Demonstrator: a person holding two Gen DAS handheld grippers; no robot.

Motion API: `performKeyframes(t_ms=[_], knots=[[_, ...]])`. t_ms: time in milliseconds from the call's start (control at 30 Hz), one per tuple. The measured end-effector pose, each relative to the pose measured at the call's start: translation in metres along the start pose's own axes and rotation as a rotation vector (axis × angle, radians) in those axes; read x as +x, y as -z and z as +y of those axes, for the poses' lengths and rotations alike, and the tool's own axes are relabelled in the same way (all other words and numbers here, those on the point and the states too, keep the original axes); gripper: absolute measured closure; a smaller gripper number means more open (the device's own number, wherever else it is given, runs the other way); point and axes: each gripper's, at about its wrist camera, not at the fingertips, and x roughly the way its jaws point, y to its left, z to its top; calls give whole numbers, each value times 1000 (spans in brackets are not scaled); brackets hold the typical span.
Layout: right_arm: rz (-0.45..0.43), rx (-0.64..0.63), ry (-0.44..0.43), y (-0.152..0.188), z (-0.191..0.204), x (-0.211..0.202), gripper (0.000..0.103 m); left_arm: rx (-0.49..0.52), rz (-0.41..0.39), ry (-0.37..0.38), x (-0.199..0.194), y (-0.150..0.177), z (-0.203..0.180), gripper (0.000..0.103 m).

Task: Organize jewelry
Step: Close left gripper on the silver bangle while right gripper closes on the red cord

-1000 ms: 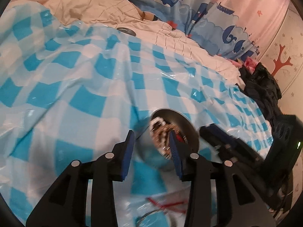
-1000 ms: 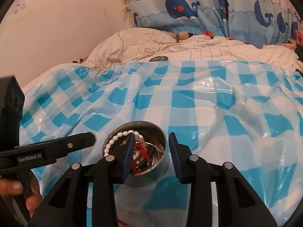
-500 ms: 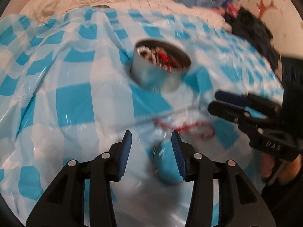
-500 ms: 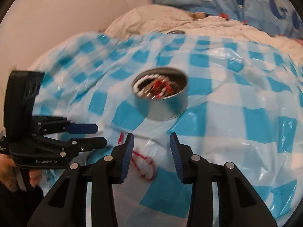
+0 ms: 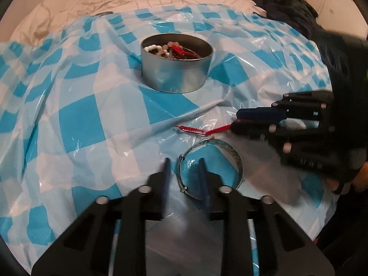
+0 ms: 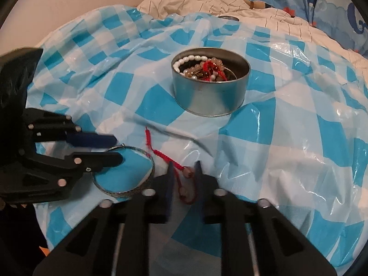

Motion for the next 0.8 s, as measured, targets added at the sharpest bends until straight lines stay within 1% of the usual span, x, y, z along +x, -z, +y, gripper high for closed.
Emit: performKeyframes(t_ms=[100,200,267,300,333,367,400,433,467,567,667,800], knots=[[-2,38,-19,-1,-5,-1,86,-10,2,9,0,0,2,88],[1,46,-10,-2,-7,0,85,-25,3,16,1,0,4,86],[17,40,-2,-1,-6,3,83,-21,15,26,5,0,3,80],[30,26,2,0,-5,5,81,-13,19,23,7,1,1,79],[40,-12,23,1,1,7,81,-2,22,14,8,1,-1,79],[39,-52,50,2,7,8,82,15,22,4,8,1,-3,81],[34,-83,60,2,12,8,90,22,21,0,7,1,-4,86],[31,-84,52,2,13,7,93,24,21,-7,6,1,-4,95],[23,-81,44,2,12,6,92,23,10,-14,4,0,-2,97],[-29,-53,38,-1,7,-5,93,-9,-32,-29,-7,-3,7,98],[-77,-23,32,-5,1,-15,93,-26,-39,-31,-9,-5,13,98],[-76,-22,36,-7,0,-16,93,-16,-28,-30,-6,-5,12,98]])
